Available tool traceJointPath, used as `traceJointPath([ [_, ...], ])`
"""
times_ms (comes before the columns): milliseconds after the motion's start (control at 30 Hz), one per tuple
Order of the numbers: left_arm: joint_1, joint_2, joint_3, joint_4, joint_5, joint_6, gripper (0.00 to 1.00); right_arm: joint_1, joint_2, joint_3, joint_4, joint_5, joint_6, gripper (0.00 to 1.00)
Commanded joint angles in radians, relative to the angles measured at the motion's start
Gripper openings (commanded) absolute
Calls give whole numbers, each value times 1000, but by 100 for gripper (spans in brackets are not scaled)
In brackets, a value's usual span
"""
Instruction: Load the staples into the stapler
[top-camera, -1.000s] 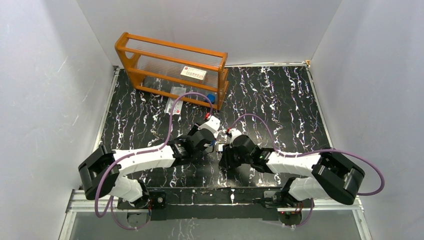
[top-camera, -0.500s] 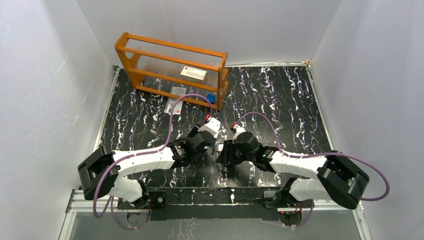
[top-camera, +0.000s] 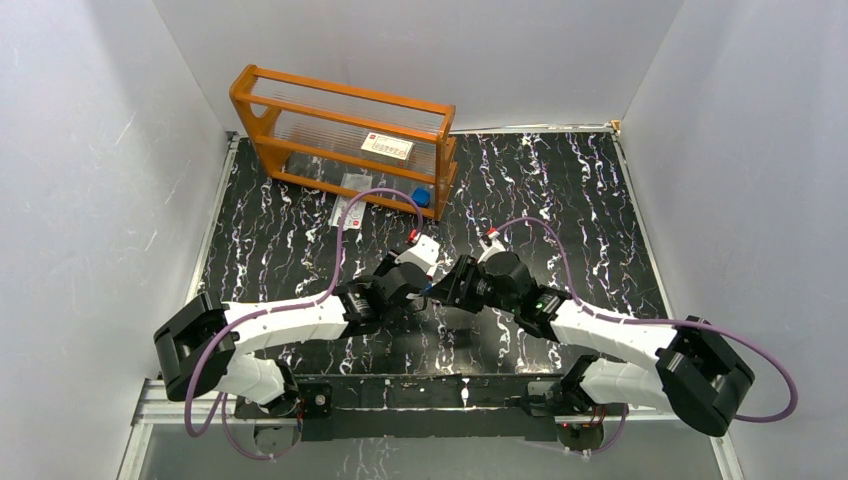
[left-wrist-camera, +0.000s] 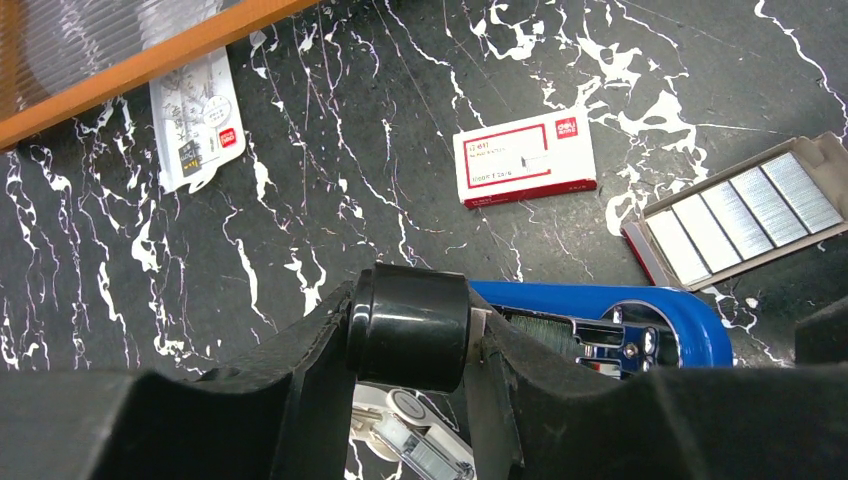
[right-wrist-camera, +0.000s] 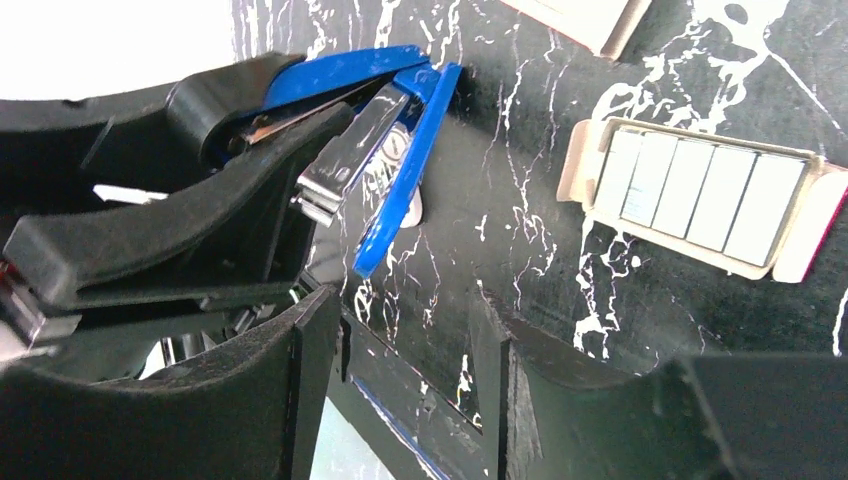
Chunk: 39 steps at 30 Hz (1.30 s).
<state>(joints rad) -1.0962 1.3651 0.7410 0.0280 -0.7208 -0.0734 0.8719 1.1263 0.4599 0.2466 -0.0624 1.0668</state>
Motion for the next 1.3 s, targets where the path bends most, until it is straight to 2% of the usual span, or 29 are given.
traceJointPath([
  [0, -10, -9, -28, 2, 67, -69, 36, -22, 35, 54, 27, 22, 58, 58],
  [500, -10, -26, -39, 12, 87, -62, 37, -44, 98, 54, 149, -28, 38, 58],
  [767, -10, -21, -37, 12, 85, -73, 37, -54, 185, 68, 106, -108, 44, 45],
  [933, -10, -18, -33, 2, 81, -82, 37, -53, 177, 16, 123, -124, 74, 33],
  [1267, -9, -26, -5, -61, 229, -122, 42, -70, 188, -60, 183, -140, 94, 30],
])
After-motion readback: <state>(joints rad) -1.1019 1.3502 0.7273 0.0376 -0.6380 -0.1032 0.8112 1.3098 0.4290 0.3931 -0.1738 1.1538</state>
